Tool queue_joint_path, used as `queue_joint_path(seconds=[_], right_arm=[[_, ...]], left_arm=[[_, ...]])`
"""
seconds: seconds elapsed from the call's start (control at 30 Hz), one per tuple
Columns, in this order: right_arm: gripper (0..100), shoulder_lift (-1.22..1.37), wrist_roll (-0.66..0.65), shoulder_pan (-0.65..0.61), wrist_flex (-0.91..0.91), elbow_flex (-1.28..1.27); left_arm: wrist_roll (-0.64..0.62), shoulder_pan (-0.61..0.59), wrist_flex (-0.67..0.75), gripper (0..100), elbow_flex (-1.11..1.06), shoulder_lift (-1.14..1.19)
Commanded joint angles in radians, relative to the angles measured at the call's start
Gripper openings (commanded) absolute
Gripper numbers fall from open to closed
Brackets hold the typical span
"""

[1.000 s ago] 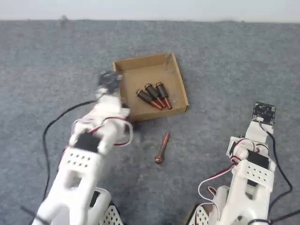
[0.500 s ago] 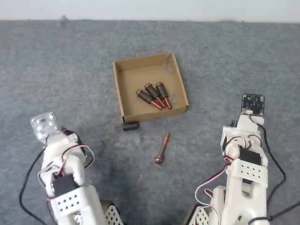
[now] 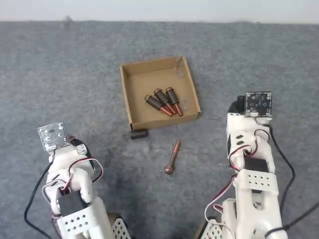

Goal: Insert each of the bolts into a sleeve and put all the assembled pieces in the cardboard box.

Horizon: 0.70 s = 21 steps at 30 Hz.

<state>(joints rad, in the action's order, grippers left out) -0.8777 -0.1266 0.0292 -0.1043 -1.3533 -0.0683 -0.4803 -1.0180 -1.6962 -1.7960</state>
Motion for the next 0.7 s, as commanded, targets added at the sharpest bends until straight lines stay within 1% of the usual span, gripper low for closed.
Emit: queue_joint_path(seconds=[0.0, 0.17, 0.27, 0.53, 0.67], right_arm=[[1.3, 0.004, -0.008, -0.07, 0.148, -0.026], [1.3, 0.004, -0.002, -0.153, 0.407, -0.095], [1.3, 0.004, 0.0, -0.183, 0.515, -0.107], [0.6, 0.004, 0.0, -0.216, 0.659, -0.109], [0.6, 0.027, 0.002, -0.228, 0.688, -0.103]], left_arm=[[0.015, 0.005, -0.003, 1, 0.012, -0.014], [0.015, 0.005, -0.003, 1, 0.012, -0.012], [0.015, 0.005, -0.003, 1, 0.012, -0.012], [0.015, 0.005, -0.005, 1, 0.012, -0.012], [0.015, 0.005, -0.005, 1, 0.012, -0.012]])
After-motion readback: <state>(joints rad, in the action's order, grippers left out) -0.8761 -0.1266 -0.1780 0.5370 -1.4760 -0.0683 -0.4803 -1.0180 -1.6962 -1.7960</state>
